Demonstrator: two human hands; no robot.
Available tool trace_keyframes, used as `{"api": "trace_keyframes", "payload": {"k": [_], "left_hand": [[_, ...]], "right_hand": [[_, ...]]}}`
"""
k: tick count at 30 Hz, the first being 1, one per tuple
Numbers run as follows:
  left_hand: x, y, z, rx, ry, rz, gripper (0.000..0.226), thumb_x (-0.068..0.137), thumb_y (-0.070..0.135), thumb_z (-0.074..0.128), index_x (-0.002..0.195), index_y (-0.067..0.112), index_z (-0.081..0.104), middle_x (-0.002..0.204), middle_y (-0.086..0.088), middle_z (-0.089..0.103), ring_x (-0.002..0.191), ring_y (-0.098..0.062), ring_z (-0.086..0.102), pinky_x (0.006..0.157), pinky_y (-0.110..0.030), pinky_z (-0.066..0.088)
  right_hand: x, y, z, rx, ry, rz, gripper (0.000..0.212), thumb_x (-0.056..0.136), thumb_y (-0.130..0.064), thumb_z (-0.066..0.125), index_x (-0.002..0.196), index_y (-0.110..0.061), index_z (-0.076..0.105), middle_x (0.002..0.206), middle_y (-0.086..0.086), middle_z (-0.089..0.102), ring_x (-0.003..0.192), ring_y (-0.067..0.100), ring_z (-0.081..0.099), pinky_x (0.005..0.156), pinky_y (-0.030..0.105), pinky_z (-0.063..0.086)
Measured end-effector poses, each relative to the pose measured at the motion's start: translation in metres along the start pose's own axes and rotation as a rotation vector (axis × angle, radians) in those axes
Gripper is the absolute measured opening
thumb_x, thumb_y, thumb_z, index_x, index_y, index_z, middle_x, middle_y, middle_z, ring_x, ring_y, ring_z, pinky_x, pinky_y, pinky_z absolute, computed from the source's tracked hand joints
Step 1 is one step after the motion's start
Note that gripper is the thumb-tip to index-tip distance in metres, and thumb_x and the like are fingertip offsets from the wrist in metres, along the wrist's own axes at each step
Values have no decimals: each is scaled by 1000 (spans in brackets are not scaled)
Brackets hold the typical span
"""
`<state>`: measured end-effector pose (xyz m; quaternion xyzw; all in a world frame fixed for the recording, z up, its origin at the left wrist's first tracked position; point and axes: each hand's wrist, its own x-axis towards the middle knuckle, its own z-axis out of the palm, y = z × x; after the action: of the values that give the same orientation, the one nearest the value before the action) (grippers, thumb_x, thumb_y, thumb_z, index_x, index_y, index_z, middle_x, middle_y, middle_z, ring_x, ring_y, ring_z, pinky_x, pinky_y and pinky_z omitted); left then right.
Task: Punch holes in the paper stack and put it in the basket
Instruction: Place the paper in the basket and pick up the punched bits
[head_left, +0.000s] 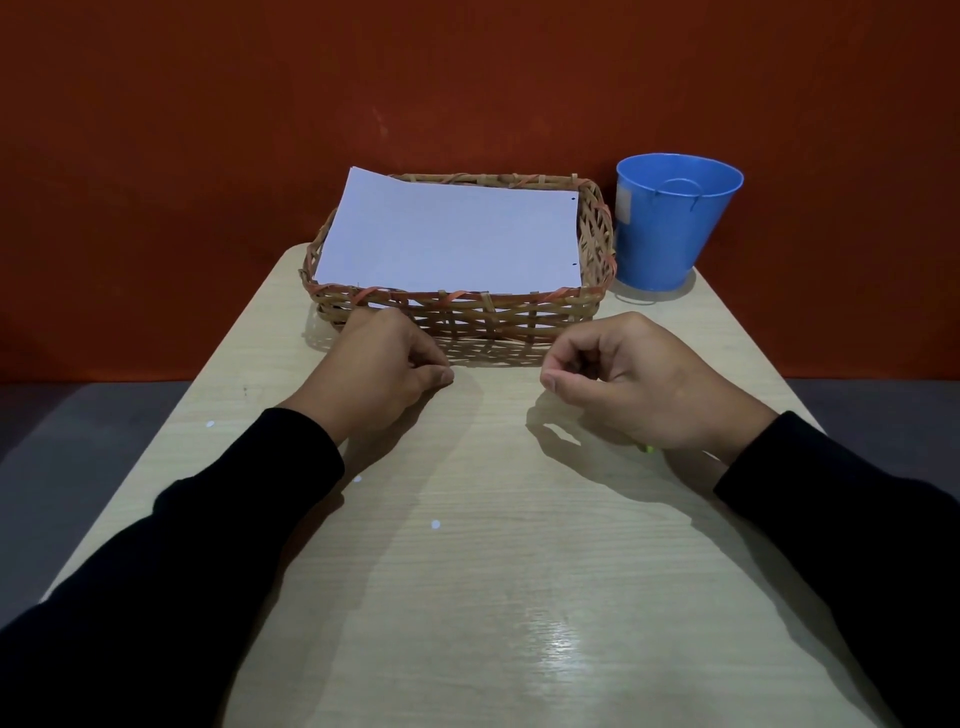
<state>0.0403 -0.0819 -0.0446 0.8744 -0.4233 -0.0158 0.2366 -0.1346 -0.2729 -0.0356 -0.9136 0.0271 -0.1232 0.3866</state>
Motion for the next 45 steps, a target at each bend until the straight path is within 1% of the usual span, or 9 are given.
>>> {"api": "trace_keyframes", "payload": {"k": [7,13,18,20,23,28,36,39,45], "left_hand": [[0,12,3,122,13,27,11,92,24,75,87,18,82,83,4,77,80,-10,63,74,-23,42],[-2,13,7,162,-2,43,14,95,23,70,85,16,78,83,0,75,81,-18,65,70,-26,40],[-5,28,-4,-61,23,-4,14,96,27,71,88,20,80,79,10,72,72,0,60,62,-12,43],[-7,41,-7,-258,48,-26,13,94,28,72,85,21,79,78,5,74,71,-6,65,66,-26,55],[-11,59,-8,-570,2,-71,14,94,27,73,84,19,79,78,-8,76,69,-17,64,70,-44,60],[1,84,-11,-878,-21,-119,16,95,17,71,82,11,76,67,-6,59,66,-20,49,64,-36,43],[61,128,-32,-860,-25,-41,19,95,20,71,77,15,72,74,-1,63,71,-9,58,67,-27,52],[85,145,-36,-895,-54,-17,23,96,16,70,73,13,71,73,-6,60,68,-14,53,63,-25,48],[137,167,-30,-860,-69,-9,19,95,15,72,76,10,69,78,-11,59,67,-18,51,62,-28,48]], "right_hand": [[1,1,1,-3,0,9,17,96,-15,71,79,-19,73,65,-13,63,60,1,54,59,17,43],[0,2,1,20,7,11,18,96,-14,71,79,-19,72,65,-14,63,60,1,54,60,17,43],[0,3,-1,240,64,41,15,98,-7,69,84,-2,73,64,0,58,58,8,48,56,23,40],[1,5,-3,399,124,75,17,98,-4,67,82,-2,72,66,6,60,62,15,51,60,27,43],[4,4,-6,772,158,122,15,91,-1,67,77,-4,69,68,9,59,63,15,53,62,23,45],[9,3,-18,1065,183,153,16,83,-7,63,69,-8,72,69,8,59,65,14,55,60,21,50],[14,15,-55,1231,217,125,17,89,-10,59,77,-9,70,73,4,59,70,14,52,62,20,46],[17,26,-71,1266,217,103,14,91,-10,58,83,-7,68,77,5,60,71,14,54,64,19,48],[30,40,-106,1123,325,124,18,87,-11,62,77,-10,77,75,5,63,69,14,57,62,19,50]]}}
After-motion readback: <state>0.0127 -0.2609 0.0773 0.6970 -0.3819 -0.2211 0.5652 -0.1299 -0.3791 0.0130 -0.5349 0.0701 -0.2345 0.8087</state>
